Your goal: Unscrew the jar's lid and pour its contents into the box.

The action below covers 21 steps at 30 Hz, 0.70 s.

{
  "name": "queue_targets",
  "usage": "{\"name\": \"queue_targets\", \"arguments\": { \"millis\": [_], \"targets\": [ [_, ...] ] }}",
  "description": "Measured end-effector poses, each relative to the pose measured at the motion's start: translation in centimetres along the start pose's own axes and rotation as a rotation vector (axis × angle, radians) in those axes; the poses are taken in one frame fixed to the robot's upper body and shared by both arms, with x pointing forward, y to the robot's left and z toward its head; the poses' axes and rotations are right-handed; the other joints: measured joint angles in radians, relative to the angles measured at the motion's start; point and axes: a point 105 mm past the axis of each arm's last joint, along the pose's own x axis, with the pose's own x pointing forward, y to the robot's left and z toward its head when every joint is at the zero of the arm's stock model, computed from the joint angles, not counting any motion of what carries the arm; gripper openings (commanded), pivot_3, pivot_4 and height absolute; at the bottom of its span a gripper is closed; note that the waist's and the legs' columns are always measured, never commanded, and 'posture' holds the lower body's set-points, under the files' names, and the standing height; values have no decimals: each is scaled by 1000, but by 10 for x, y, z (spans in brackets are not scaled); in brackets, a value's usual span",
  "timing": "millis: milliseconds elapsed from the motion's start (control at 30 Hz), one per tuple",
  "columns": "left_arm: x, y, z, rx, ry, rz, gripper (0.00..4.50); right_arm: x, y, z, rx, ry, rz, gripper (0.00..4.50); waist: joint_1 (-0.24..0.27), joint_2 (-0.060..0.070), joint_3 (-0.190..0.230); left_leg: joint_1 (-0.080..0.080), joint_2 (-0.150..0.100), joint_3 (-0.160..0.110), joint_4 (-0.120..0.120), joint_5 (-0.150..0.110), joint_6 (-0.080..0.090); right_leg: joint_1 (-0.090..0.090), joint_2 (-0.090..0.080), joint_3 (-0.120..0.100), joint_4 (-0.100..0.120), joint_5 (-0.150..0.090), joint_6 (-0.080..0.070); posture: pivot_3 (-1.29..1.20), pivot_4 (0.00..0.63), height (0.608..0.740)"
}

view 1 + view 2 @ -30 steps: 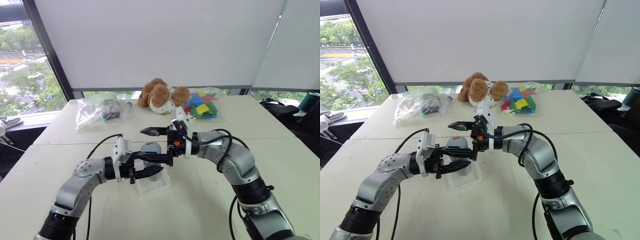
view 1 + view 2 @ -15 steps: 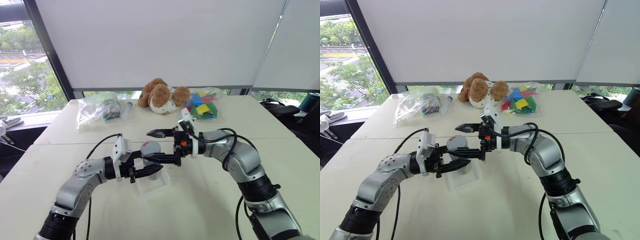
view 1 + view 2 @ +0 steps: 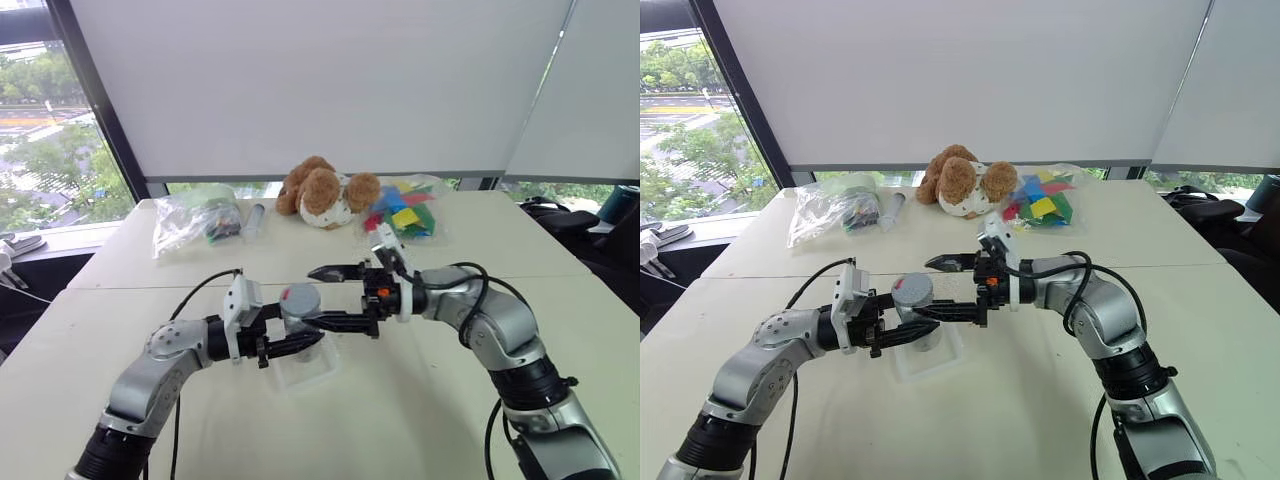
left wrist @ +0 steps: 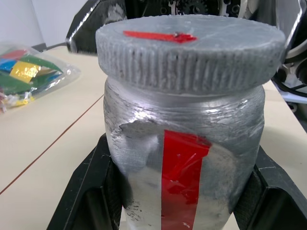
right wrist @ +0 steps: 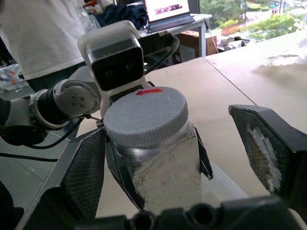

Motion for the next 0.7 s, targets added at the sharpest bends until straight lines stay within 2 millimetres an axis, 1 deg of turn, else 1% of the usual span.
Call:
{"name": "queue_targets", "arguments": {
  "millis": [100, 233, 367, 600, 633, 700],
  "targets": [
    [0, -1, 1, 1, -1, -6, 2167, -2, -1, 6, 6, -33, -1, 4442, 0, 0, 0, 0, 0, 0, 0, 0, 0, 0, 0, 0, 0, 0, 0, 0, 150, 740],
    [0, -2, 1, 0, -3, -9, 2167, 4, -1, 12, -4, -37, 1, 4442, -1, 0, 0, 0, 0, 0, 0, 0, 0, 0, 0, 0, 0, 0, 0, 0, 150, 740],
    [0, -2, 1, -2, -6, -11, 2167, 13, 2, 11, -6, -12, 24, 4442, 0, 0, 0, 0, 0, 0, 0, 0, 0, 0, 0, 0, 0, 0, 0, 0, 150, 740],
    [0, -3, 0, -6, -5, -11, 2167, 21, 5, 6, 0, 27, 53, 4442, 0, 0, 0, 0, 0, 0, 0, 0, 0, 0, 0, 0, 0, 0, 0, 0, 150, 740],
    [0, -2, 0, -6, -5, -11, 2167, 22, 6, 6, 0, 29, 54, 4219, 0, 0, 0, 0, 0, 0, 0, 0, 0, 0, 0, 0, 0, 0, 0, 0, 150, 740],
    [0, -2, 0, -6, -5, -9, 2167, 22, 6, 5, 1, 30, 55, 3616, 0, 0, 0, 0, 0, 0, 0, 0, 0, 0, 0, 0, 0, 0, 0, 0, 150, 740]
  ]
}}
